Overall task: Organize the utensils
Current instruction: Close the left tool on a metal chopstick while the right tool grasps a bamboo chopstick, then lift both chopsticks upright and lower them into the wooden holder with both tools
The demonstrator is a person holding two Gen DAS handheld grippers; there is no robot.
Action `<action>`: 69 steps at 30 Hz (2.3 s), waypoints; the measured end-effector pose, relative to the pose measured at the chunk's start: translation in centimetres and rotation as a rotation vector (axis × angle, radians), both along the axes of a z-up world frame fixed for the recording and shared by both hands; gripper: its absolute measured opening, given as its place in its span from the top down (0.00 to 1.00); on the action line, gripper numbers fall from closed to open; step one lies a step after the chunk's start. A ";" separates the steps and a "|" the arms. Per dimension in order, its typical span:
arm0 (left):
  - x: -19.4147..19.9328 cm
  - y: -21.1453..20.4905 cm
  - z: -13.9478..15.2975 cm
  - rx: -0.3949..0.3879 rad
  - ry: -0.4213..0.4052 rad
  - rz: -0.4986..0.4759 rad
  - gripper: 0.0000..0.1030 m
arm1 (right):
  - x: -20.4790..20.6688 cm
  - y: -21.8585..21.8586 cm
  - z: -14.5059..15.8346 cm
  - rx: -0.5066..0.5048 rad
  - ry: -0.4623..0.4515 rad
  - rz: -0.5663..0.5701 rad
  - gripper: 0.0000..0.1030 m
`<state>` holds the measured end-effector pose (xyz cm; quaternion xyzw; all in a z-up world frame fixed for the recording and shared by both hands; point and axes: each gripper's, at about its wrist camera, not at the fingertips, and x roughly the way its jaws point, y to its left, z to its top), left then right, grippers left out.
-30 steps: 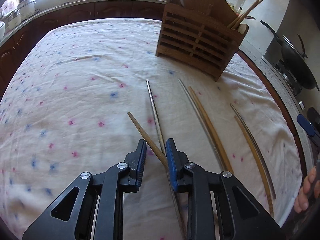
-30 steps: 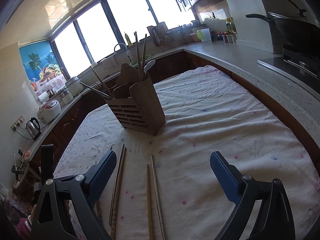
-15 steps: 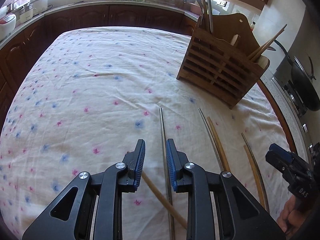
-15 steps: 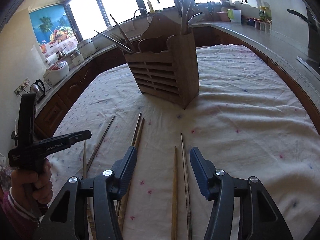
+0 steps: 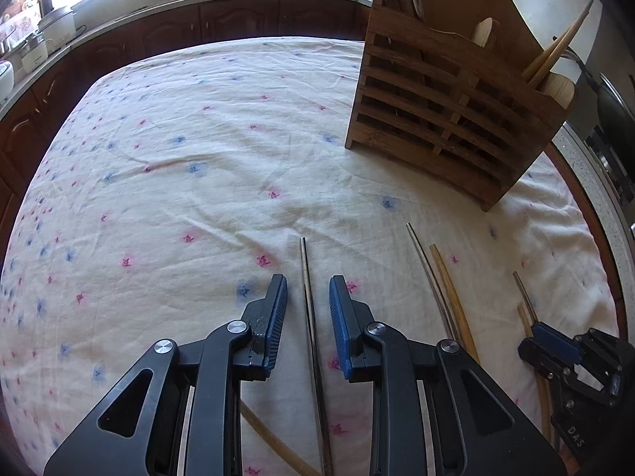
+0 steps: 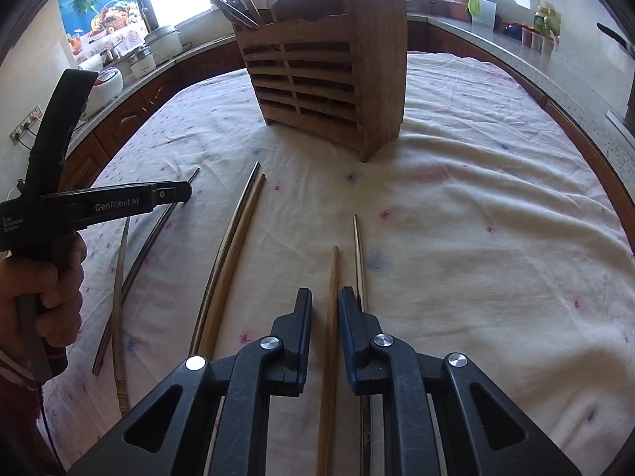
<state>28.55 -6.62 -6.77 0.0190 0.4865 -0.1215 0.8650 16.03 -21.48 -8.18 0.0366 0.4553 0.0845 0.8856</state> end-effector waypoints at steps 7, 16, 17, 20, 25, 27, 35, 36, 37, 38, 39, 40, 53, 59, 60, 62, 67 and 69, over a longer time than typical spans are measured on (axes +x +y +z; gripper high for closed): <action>0.2 -0.8 0.0 0.024 -0.013 -0.049 0.96 | 1.8 0.6 0.0 -0.050 -0.005 0.025 0.94; -2.2 2.4 4.5 -0.153 -0.077 -0.028 0.97 | 0.6 -1.1 3.7 0.090 -0.073 0.003 0.95; -2.6 2.8 5.4 -0.167 -0.098 -0.027 0.97 | 0.3 -1.3 4.6 0.104 -0.094 0.001 0.95; -3.7 3.8 8.3 -0.204 -0.167 -0.016 0.97 | -0.3 -2.2 7.3 0.131 -0.163 -0.017 0.95; -4.9 5.1 12.4 -0.257 -0.244 0.000 0.96 | -1.3 -3.2 12.0 0.152 -0.294 -0.054 0.95; -5.2 5.4 13.6 -0.271 -0.275 0.000 0.96 | -1.7 -3.6 13.7 0.156 -0.338 -0.063 0.95; -7.0 6.1 17.9 -0.310 -0.382 -0.015 0.96 | -2.7 -4.2 18.3 0.173 -0.469 -0.072 0.95; -7.1 6.1 18.2 -0.313 -0.390 -0.016 0.96 | -2.7 -4.2 18.7 0.173 -0.481 -0.072 0.95; -7.2 6.1 18.5 -0.315 -0.396 -0.017 0.97 | -2.7 -4.1 19.0 0.172 -0.491 -0.072 0.95; -7.2 6.2 18.7 -0.317 -0.402 -0.017 0.96 | -2.7 -4.0 19.4 0.173 -0.499 -0.071 0.95; -7.2 6.2 18.9 -0.320 -0.407 -0.017 0.96 | -2.7 -4.0 19.7 0.173 -0.508 -0.070 0.95; -7.2 6.2 19.1 -0.321 -0.412 -0.017 0.96 | -2.7 -4.0 19.9 0.173 -0.516 -0.070 0.95; -6.6 5.8 20.7 -0.340 -0.460 -0.009 0.96 | -2.0 -4.1 20.9 0.185 -0.552 -0.077 0.95; -6.0 5.3 21.8 -0.350 -0.488 -0.012 0.96 | -1.6 -4.5 21.4 0.192 -0.573 -0.084 0.95; -5.8 5.1 22.1 -0.352 -0.496 -0.014 0.97 | -1.5 -4.5 21.6 0.192 -0.578 -0.086 0.95; -5.5 4.8 22.8 -0.356 -0.516 -0.017 0.96 | -1.3 -4.6 22.1 0.192 -0.595 -0.092 0.95; -4.4 4.1 25.1 -0.378 -0.583 -0.016 0.96 | -0.7 -5.0 23.8 0.199 -0.657 -0.114 0.95; -3.7 3.6 25.8 -0.383 -0.608 -0.015 0.96 | -0.3 -5.2 24.5 0.199 -0.682 -0.124 0.95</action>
